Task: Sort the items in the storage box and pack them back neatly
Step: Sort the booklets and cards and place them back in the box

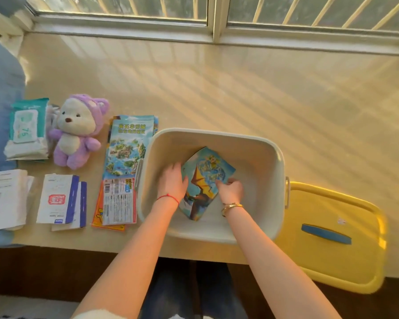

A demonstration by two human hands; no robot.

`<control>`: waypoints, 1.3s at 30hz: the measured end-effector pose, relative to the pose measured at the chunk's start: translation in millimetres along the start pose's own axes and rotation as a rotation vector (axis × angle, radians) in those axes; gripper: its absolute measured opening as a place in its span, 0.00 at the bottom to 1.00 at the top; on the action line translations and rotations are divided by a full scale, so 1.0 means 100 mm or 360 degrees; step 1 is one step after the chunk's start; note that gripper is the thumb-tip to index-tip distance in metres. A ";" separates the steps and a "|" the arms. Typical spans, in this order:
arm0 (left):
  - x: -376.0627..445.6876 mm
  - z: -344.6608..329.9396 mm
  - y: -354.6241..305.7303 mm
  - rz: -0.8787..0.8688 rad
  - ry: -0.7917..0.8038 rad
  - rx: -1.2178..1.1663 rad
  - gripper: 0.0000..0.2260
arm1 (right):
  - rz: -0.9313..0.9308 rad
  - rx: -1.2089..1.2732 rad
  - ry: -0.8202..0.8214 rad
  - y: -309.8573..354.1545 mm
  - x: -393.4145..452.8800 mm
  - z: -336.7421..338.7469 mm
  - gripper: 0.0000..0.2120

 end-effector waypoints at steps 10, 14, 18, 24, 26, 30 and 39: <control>-0.05 -0.11 0.08 0.0068 -0.0072 -0.0390 0.12 | -0.0140 0.0328 -0.0001 -0.08 0.03 -0.08 0.12; -0.11 -0.13 0.08 0.0145 -0.0089 -0.0544 0.08 | -0.0105 0.0349 0.0017 -0.14 0.01 -0.05 0.21; -0.16 -0.11 0.04 0.0200 -0.0035 -0.0729 0.08 | -0.0055 0.0171 0.0309 -0.19 -0.03 -0.11 0.10; -0.32 0.15 -0.10 0.0119 -0.0031 -0.0987 0.07 | 0.0386 0.0311 0.0192 -0.11 -0.27 0.19 0.06; -0.41 0.27 -0.13 0.0096 0.0000 -0.1076 0.09 | 0.0532 0.0314 0.0141 -0.09 -0.37 0.36 0.08; -0.62 0.47 -0.18 0.0047 0.0174 -0.1263 0.16 | 0.0679 0.0424 0.0125 -0.04 -0.58 0.64 0.08; -1.18 1.59 -0.04 -0.0350 -0.0558 -0.0778 0.08 | 0.0801 0.0513 0.0130 0.33 -1.19 0.80 0.08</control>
Point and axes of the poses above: each hand's wrist, its own x-axis towards the middle knuckle, its own z-axis out of the back of the hand, y = z × x, the point moved 3 cm from there along x, towards the middle knuckle, and after that the axes turned 13 degrees about -x, right-handed, at the moved point
